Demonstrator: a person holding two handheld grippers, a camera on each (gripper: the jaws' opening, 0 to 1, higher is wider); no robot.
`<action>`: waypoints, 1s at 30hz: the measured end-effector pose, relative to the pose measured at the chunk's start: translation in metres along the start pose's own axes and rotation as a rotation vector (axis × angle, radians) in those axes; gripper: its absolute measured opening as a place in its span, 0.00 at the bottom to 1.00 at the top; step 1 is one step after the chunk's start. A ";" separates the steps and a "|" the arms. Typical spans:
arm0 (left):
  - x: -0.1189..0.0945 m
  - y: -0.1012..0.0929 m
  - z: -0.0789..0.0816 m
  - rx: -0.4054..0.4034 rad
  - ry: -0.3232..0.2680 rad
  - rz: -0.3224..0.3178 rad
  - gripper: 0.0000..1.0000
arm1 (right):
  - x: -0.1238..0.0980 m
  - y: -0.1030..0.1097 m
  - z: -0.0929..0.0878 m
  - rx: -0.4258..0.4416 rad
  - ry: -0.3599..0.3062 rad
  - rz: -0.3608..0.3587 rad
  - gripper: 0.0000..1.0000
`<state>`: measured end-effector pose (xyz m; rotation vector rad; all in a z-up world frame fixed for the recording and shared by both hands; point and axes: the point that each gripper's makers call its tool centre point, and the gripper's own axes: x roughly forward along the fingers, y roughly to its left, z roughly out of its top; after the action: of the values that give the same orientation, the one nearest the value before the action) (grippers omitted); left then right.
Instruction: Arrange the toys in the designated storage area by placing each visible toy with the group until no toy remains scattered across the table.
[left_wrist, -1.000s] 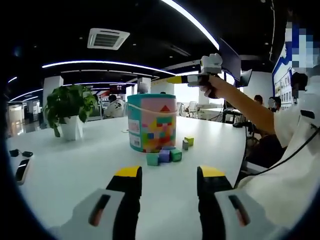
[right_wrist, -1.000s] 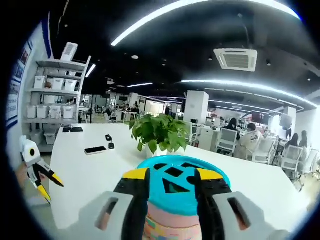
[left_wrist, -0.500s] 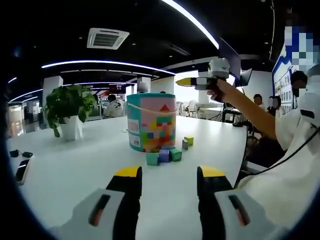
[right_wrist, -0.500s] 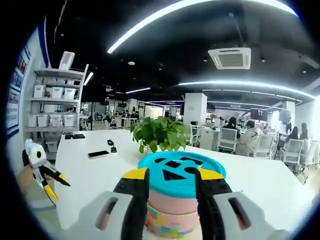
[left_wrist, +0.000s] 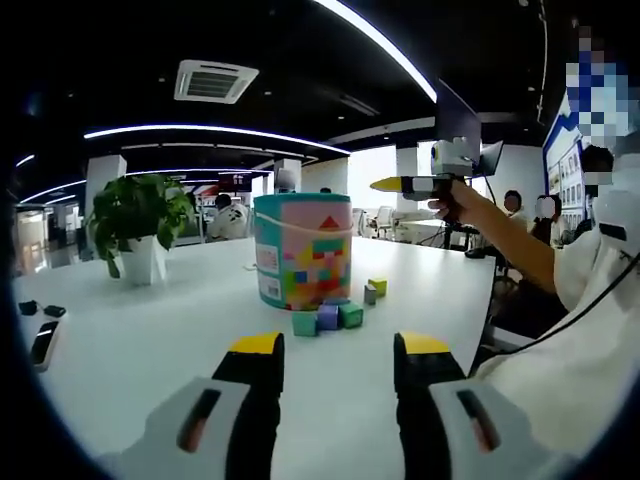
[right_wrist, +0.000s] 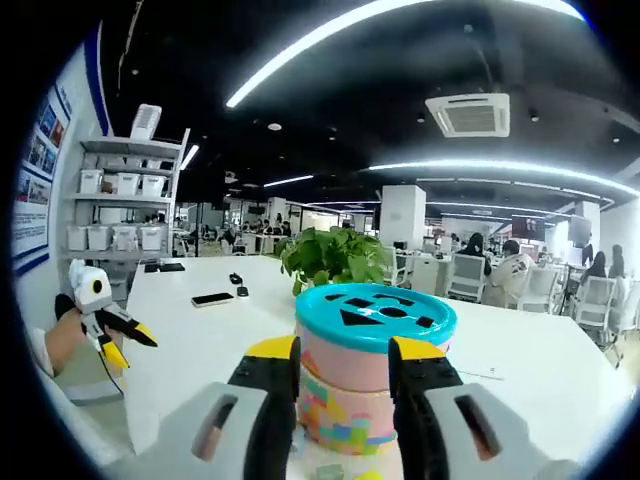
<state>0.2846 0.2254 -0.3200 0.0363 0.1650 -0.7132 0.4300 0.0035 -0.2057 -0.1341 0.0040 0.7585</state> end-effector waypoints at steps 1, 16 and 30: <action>0.000 0.000 -0.001 0.000 0.003 0.001 0.45 | -0.003 0.004 -0.003 -0.020 -0.005 0.001 0.33; 0.001 -0.001 -0.002 0.004 0.011 -0.002 0.45 | -0.019 0.001 -0.054 -0.127 0.055 -0.012 0.29; 0.004 -0.003 -0.004 -0.003 0.023 -0.009 0.45 | -0.020 -0.016 -0.120 -0.072 0.155 0.060 0.32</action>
<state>0.2851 0.2208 -0.3249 0.0408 0.1883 -0.7219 0.4315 -0.0362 -0.3222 -0.2624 0.1283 0.8072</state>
